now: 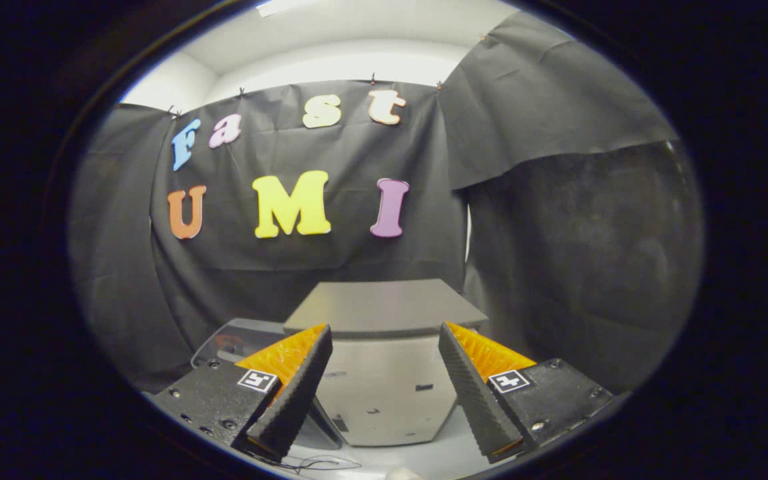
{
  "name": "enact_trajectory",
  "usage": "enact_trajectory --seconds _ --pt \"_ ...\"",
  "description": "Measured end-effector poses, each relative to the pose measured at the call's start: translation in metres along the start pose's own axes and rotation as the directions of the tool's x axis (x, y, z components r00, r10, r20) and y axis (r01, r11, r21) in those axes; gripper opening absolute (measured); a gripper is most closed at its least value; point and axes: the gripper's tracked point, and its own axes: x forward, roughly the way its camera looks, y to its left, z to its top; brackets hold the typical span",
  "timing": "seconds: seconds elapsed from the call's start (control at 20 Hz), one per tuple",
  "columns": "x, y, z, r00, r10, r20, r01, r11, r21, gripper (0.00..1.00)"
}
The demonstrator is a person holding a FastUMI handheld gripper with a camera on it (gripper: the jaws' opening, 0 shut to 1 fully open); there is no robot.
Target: Put the clothes into the washing machine and then close the washing machine lid.
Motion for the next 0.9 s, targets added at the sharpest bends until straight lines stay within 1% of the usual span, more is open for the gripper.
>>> enact_trajectory --seconds 0.15,0.2,0.35,0.45,0.65,0.9 --pt "-0.021 -0.028 -0.038 0.998 -0.012 -0.055 0.011 1.0 -0.016 1.0" --pt "-0.028 -0.034 -0.049 0.998 -0.005 -0.066 0.004 1.0 -0.016 1.0" --pt "-0.042 -0.049 -0.069 0.996 -0.006 -0.087 0.006 1.0 -0.002 1.0" --pt "-0.047 -0.052 -0.077 0.995 0.003 -0.095 -0.003 1.0 0.0 1.0" --pt "-0.06 -0.058 -0.076 0.999 0.025 -0.044 -0.026 0.999 -0.036 1.0" --pt "-0.07 -0.063 -0.096 0.997 0.04 -0.067 -0.043 0.999 -0.031 1.0"
